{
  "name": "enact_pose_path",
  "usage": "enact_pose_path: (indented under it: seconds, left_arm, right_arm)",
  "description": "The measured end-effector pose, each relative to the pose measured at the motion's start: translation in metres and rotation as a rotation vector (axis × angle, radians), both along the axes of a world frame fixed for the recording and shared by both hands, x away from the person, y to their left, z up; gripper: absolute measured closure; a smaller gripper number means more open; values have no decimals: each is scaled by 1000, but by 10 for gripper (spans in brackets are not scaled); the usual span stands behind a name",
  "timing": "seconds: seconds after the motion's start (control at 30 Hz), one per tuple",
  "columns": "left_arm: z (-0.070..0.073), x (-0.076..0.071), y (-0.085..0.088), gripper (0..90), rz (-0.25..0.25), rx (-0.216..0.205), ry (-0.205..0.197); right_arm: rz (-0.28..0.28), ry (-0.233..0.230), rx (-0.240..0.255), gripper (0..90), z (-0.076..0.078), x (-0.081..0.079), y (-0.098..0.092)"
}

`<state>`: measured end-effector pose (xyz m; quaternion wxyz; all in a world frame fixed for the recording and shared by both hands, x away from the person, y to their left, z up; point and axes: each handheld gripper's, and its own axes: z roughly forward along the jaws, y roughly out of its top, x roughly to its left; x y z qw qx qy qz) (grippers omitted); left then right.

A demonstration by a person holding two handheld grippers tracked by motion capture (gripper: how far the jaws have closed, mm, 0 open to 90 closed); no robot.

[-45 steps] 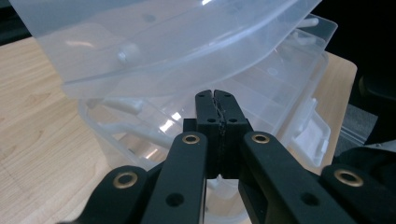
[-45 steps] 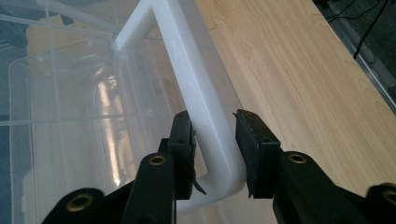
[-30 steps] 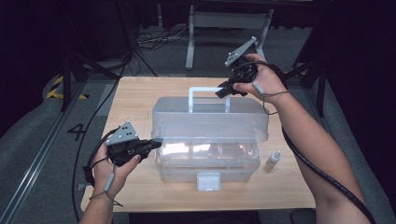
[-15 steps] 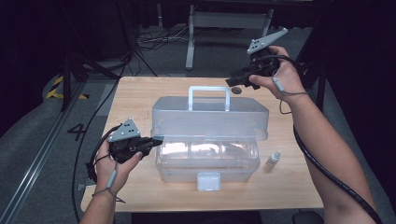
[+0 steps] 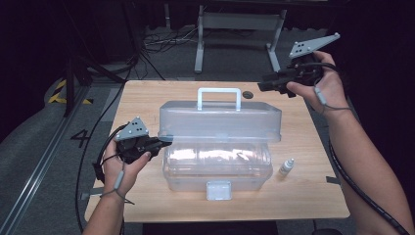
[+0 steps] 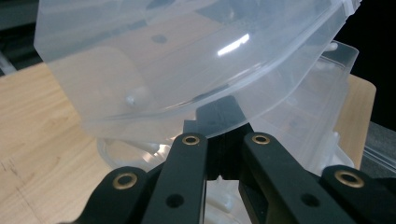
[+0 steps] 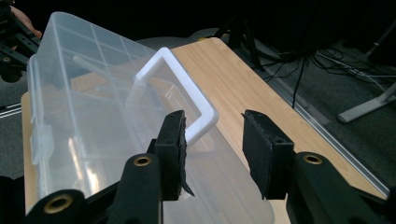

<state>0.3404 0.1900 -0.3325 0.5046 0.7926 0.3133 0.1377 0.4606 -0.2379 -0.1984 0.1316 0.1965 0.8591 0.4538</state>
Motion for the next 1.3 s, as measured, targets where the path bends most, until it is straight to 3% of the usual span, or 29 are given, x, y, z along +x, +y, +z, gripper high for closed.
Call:
enact_pose_path:
  seconds: [0.2, 0.6, 1.07, 1.3]
  left_arm:
    - [5, 5, 0, 897, 6, 4, -18]
    - [12, 11, -1, 897, 22, -3, -17]
    - [17, 15, -2, 896, 33, -2, -11]
    - [18, 16, -2, 892, 32, 1, 4]
  right_arm:
    - [-28, -16, 16, 606, 3, -18, -16]
    - [-68, -23, 40, 618, -2, -48, -39]
    - [-103, 4, 122, 525, -21, -74, -54]
    - [-125, 16, 139, 508, -31, -87, -58]
